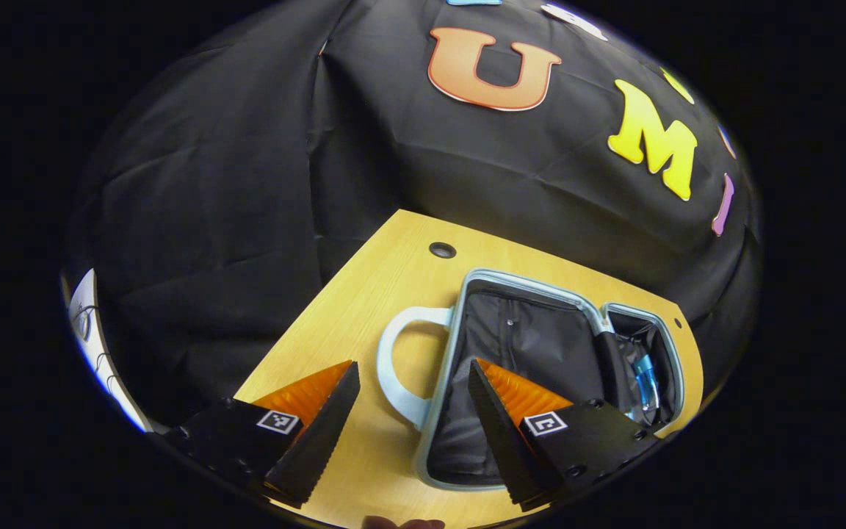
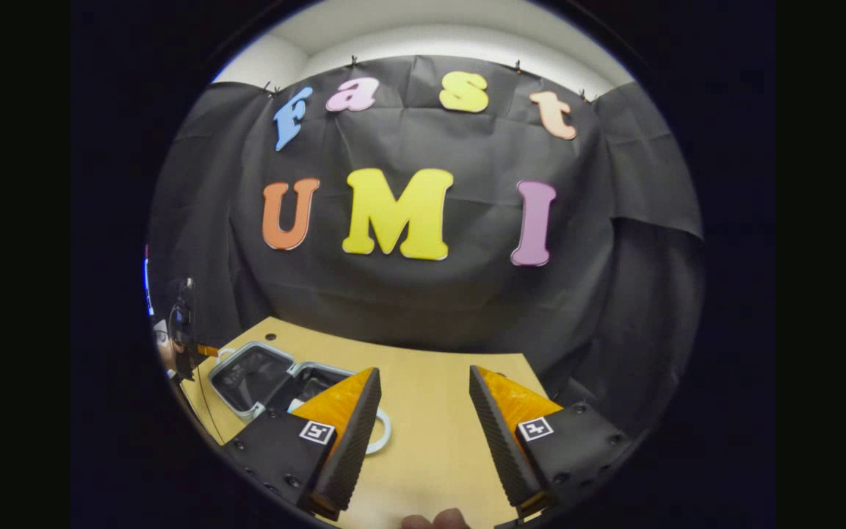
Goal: First open the suitcase, pack the skin care products into it, and then close the suitcase.
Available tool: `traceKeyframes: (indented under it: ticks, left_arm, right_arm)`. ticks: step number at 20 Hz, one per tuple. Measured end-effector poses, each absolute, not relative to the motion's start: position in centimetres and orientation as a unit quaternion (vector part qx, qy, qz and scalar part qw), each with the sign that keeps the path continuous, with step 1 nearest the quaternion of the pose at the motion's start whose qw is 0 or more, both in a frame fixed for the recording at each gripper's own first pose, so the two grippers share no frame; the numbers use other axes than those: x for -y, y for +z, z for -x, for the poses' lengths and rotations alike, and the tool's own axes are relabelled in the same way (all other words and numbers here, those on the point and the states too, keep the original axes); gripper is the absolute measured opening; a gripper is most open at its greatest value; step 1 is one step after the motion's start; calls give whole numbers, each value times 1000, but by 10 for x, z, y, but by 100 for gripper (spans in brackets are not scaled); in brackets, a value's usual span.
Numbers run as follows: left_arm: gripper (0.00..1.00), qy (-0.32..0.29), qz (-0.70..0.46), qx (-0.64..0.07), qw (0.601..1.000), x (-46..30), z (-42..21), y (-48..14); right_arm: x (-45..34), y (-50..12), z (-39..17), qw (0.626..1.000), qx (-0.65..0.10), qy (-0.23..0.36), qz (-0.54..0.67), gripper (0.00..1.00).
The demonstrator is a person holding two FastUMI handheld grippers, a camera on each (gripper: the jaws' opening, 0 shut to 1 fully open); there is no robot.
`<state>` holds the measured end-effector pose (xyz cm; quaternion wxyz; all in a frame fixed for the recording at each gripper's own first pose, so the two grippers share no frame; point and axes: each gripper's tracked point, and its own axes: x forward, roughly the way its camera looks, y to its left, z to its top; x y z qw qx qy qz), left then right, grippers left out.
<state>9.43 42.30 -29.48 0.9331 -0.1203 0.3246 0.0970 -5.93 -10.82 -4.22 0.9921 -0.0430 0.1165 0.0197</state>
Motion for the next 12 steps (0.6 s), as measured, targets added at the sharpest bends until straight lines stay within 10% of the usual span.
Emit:
traceKeyframes:
  ticks: [7, 12]
  left_arm:
    - [93, 110, 149, -387, 903, -448, -126, -339]
    - [72, 137, 174, -425, 877, -459, -127, -361]
  right_arm:
    - [116, -57, 67, 987, -149, 6, 64, 72]
    - [118, -62, 66, 984, -161, 6, 71, 72]
